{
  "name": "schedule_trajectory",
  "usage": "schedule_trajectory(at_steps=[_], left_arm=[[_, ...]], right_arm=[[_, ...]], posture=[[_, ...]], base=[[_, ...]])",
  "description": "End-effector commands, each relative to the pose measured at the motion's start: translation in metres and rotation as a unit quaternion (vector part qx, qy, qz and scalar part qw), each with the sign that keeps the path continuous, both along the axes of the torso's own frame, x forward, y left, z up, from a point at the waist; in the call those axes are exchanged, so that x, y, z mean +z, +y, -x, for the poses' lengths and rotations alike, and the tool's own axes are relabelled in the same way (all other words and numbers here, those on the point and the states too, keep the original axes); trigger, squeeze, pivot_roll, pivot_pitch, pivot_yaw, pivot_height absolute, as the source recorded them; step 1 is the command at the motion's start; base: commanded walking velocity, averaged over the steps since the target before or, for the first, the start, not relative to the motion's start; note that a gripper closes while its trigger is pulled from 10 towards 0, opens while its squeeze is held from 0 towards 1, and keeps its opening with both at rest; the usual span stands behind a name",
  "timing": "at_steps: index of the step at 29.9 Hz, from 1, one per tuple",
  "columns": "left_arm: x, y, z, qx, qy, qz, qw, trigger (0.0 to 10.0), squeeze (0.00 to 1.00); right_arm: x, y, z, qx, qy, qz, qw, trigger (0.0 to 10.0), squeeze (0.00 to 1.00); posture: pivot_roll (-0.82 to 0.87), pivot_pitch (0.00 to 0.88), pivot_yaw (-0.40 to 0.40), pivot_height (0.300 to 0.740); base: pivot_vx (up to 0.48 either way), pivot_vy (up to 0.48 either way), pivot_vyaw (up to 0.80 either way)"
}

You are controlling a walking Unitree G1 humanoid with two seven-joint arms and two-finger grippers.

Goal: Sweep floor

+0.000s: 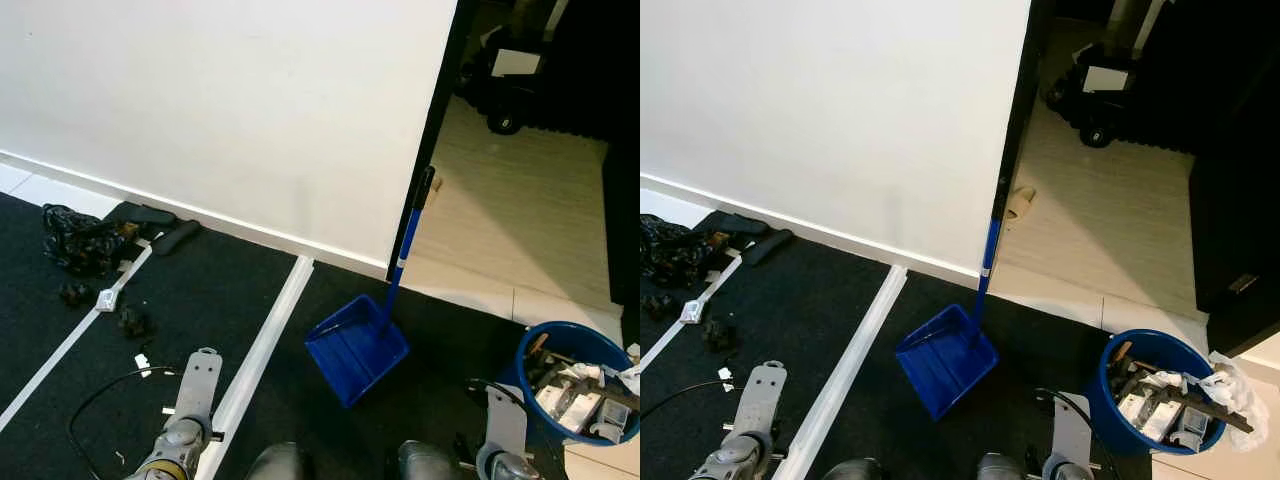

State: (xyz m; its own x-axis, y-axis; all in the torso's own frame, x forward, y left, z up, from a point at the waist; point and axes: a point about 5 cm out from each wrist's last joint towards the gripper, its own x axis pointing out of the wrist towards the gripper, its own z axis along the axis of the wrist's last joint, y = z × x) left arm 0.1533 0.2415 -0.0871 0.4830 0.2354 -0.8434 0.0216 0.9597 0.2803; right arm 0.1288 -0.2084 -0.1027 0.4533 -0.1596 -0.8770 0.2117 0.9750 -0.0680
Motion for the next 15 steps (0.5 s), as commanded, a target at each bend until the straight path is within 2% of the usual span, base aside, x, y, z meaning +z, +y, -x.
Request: schedule_trajectory(at_steps=[1,7,15], left_arm=[[0.0003,0.0065,0.0030,0.002,0.013,-0.012,1.000,10.0,0.00],[-0.0011,0.0073,0.0066,-0.007,0.031,-0.030,0.999,10.0,0.00],[-0.0019,0.0056,0.0075,-0.002,0.025,-0.023,0.999,10.0,0.00]], right_arm=[[-0.0011,0.0002,0.0030,-0.002,0.007,0.000,1.000,10.0,0.00],[-0.0013,-0.0023,0.0053,0.004,0.008,0.004,1.000,10.0,0.00],[0.0006,-0.0033,-0.0004,0.020,0.005,0.008,1.000,10.0,0.00]], posture=[[0.07,0.000,-0.005,0.740],[0.07,0.000,-0.008,0.740],[0.08,0.000,-0.023,0.740]], base=[[0.000,0.000,0.00],[0.000,0.000,0.00],[0.000,0.000,0.00]])
